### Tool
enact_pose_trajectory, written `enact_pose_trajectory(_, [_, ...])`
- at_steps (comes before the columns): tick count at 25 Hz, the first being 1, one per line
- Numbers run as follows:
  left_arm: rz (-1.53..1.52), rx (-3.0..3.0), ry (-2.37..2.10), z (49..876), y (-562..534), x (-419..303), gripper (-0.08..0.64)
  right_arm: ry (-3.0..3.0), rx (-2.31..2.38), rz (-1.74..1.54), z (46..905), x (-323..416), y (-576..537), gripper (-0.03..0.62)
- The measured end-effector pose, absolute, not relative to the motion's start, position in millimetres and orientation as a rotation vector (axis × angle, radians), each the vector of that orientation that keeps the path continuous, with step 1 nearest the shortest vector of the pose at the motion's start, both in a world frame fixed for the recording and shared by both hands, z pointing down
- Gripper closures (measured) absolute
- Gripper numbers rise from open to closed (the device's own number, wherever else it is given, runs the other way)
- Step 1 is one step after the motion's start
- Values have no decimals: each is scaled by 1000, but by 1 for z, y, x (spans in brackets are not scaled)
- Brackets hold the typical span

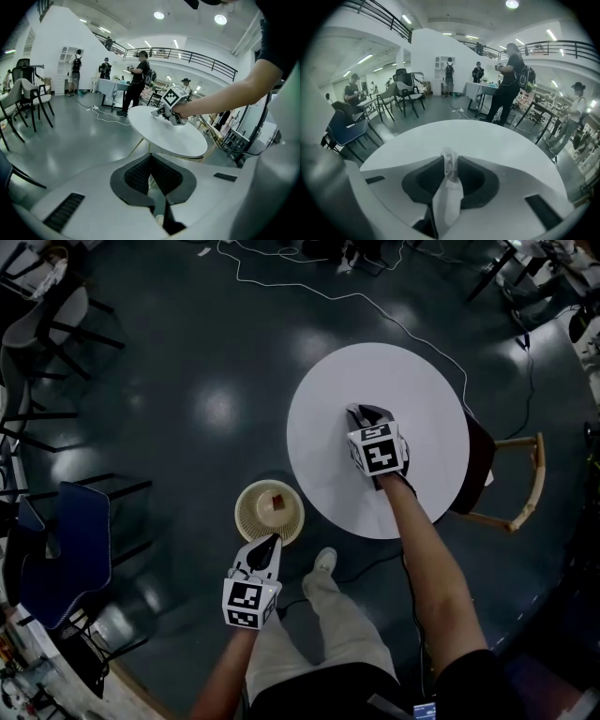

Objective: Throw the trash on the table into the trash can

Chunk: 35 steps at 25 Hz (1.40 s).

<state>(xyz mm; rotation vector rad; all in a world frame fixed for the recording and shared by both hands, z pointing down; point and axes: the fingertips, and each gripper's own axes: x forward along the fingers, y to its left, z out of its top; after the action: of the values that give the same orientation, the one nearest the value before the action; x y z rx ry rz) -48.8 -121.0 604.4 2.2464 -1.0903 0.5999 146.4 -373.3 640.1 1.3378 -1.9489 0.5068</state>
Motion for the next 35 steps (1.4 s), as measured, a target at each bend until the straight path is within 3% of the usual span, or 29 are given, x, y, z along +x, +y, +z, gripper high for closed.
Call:
enact_pose_trajectory(23, [601,2269,-1084,590,-70,-110,545,-2230,1248,612,579,11,-209,500])
enact_pose_trajectory(35, [665,2267,-1046,641,-52,-157,545,-2257,1146,666,634,-69,-136,502])
